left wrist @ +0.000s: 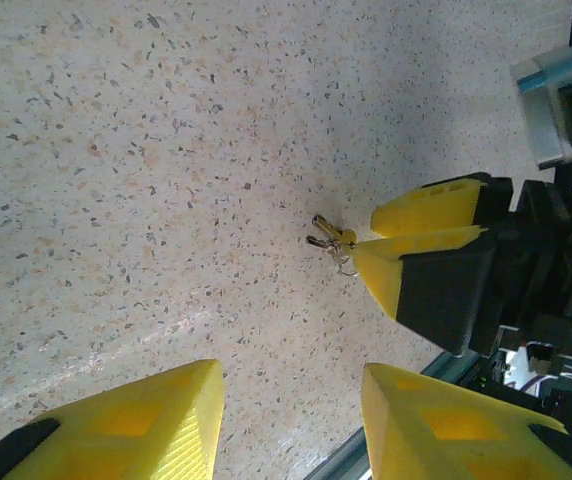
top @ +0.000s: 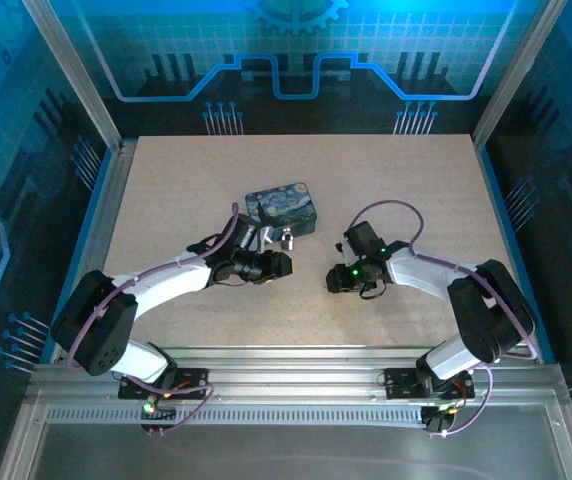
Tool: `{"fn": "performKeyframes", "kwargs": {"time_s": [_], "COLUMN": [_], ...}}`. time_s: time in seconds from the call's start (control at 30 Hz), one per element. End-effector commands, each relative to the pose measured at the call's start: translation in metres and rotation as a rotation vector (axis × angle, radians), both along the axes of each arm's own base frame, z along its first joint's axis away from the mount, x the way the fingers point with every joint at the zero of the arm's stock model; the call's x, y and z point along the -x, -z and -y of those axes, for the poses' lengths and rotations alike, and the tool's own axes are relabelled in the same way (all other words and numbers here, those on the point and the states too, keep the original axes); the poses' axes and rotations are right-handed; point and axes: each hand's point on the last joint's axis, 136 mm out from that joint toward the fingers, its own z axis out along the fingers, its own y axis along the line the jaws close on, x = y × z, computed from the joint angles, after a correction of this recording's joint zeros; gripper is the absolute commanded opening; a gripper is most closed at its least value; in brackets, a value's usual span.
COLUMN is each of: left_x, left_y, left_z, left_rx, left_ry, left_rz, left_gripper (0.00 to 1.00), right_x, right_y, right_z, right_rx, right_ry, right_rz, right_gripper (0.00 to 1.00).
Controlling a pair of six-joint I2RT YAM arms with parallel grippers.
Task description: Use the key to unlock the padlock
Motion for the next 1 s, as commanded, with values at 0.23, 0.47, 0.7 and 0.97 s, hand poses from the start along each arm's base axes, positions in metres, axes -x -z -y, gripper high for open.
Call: {"fn": "performKeyframes", "kwargs": {"time_s": [0.23,0.47,0.7,0.97], "left_x": [0.001,0.002,0.001,0.002], "left_y": [-0.004,-0.004,-0.008,-0.006], "left_z": [-0.007,-0.012,-0.015,-0.011], "left_rx": [-0.021,-0.030,-0.029,-0.019], "left_ry": [0.007,0.003,-0.003,0.015], "left_rz": [0.022,0.024,0.032,0.027], "left_gripper": [0.42,0.42,0.42,0.42], "right_x": [0.009,0.011,0.012,-0.002], "right_y": [0.031,0.036,0.035,-0.002], "right_z": [0.006,0.000,-0.003,-0.016], "right_rx": [0.169,0.123,0.061,-0.136], "right_ry": [0.021,0.014,0.016,0.027], "right_rz": [-0.049,-0.052,-0.037,0.078], "right_gripper": [0.33,0.19,0.06,0.00]}}
